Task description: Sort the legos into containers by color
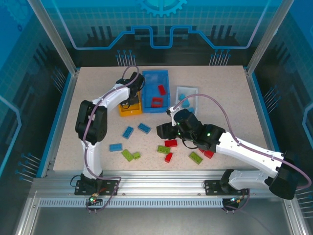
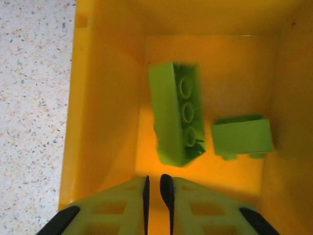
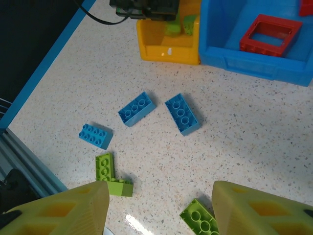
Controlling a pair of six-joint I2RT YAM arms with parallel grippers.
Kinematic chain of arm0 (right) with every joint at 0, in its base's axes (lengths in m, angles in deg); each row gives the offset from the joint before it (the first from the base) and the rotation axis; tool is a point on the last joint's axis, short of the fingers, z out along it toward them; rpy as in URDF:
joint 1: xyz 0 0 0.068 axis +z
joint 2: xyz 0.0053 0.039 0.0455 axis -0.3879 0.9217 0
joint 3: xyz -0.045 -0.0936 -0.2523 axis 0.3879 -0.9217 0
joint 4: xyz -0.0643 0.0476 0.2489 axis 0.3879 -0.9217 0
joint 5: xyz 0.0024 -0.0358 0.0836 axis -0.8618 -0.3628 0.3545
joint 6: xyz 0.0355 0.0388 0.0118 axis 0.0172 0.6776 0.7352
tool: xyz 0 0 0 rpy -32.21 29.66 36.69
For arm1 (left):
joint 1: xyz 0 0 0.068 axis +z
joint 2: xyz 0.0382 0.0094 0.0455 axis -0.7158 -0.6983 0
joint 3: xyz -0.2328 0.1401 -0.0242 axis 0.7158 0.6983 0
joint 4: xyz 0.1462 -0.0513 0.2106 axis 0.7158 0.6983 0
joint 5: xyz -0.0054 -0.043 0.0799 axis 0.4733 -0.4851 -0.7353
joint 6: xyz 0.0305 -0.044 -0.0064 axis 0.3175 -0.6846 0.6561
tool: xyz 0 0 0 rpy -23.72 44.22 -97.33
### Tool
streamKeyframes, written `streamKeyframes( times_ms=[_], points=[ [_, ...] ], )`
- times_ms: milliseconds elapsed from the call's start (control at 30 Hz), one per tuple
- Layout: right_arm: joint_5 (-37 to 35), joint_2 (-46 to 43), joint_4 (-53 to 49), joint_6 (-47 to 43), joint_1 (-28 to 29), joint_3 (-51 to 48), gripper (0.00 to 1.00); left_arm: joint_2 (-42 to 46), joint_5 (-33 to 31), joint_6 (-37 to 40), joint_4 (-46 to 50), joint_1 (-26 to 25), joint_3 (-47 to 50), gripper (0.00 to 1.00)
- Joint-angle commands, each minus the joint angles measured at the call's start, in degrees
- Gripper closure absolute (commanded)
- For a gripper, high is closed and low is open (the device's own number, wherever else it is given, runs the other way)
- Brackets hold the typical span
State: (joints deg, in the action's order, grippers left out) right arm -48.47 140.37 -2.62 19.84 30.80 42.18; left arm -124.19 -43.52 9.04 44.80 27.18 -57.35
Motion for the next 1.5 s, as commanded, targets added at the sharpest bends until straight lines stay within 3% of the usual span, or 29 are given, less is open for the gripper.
streamKeyframes(
  times_ms=[0,100,300,433,567,667,800,967,1100,1267,1467],
  points=[
    [-1.55,-0.22,0.91,0.75,0.45,0.90,0.40,-1.38,-0.82,1.14,2.74,0.35,-2.45,0.75],
    [-2.00,-0.35,0.56,0.78,0.42,0.56,0.40,-0.58,0.83,0.36,2.73,0.17,-1.86,0.69],
    [-6.08,-1.62,-4.16,2.75,-1.03,0.36,0.40,6.57,2.11,-1.44,3.28,-1.38,-0.93,0.66],
    [-12.49,-3.09,-13.68,9.85,-2.68,0.91,0.40,13.27,2.80,-4.08,4.37,-3.01,0.05,0.64],
    [-17.05,-3.53,-29.77,22.33,-6.76,2.41,0.43,21.89,4.02,-7.18,4.10,-4.64,3.94,0.59],
    [-11.78,-3.79,-36.87,26.27,-14.78,0.09,0.43,30.50,10.29,-6.96,-1.53,-7.67,10.55,0.54],
    [-5.65,-7.54,-40.55,30.30,-23.03,-6.74,0.41,40.81,17.06,-5.79,-12.96,-17.59,20.79,0.43],
    [-0.92,-14.54,-43.51,36.50,-30.39,-13.44,0.31,44.76,24.52,-4.68,-24.64,-30.01,30.03,0.41],
    [5.58,-19.32,-41.02,38.40,-39.54,-19.06,0.28,45.61,24.07,-2.63,-32.84,-40.32,36.10,0.40],
    [15.22,-20.45,-35.14,46.07,-45.48,-24.69,0.26,43.94,23.96,-4.87,-37.02,-44.79,39.72,0.40],
    [21.02,-22.36,-26.58,66.53,-46.32,-31.49,0.20,42.67,23.81,-4.64,-38.49,-46.75,38.92,0.41]
  ],
)
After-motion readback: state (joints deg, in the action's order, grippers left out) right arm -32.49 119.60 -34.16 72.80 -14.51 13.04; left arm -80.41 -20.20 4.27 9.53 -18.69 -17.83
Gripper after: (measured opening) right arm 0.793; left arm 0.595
